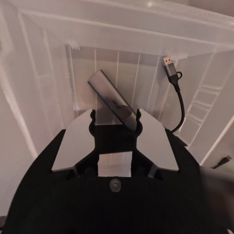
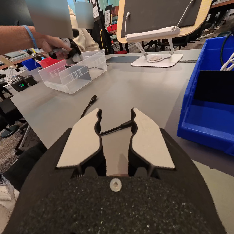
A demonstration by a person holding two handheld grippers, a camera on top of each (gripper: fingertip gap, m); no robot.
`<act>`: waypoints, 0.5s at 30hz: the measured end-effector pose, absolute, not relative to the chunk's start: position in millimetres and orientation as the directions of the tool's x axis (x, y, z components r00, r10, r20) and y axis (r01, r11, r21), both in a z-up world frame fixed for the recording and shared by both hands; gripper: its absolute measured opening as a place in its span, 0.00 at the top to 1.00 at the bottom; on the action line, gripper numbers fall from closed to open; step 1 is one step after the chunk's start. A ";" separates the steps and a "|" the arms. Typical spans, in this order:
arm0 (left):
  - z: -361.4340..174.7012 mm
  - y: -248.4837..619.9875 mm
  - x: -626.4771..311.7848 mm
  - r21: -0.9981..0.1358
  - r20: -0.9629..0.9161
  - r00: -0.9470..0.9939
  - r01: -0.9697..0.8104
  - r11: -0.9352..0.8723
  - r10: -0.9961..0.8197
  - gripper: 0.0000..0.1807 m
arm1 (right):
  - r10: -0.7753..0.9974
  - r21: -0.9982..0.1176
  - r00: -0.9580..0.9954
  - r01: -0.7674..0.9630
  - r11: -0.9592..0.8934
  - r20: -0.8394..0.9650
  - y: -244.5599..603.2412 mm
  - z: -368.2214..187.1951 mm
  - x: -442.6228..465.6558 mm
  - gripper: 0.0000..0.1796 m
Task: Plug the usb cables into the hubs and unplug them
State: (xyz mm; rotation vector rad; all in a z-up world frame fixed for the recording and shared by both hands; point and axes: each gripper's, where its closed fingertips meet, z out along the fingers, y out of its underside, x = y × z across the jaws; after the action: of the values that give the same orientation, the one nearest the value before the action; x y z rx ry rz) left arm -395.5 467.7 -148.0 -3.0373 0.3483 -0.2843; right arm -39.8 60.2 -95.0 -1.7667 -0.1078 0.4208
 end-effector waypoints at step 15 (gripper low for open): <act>-152.4 487.6 -384.4 -0.187 0.287 0.943 -0.119 -0.975 -0.170 0.82 | 0.343 -0.912 0.850 -0.332 -0.240 -0.400 46.2 -84.7 -34.2 0.76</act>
State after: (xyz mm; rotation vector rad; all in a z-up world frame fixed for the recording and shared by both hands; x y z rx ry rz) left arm -384.4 487.6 -152.4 -2.9305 0.2191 -0.4546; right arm -34.2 46.2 -84.7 -1.6998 -0.0085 0.6310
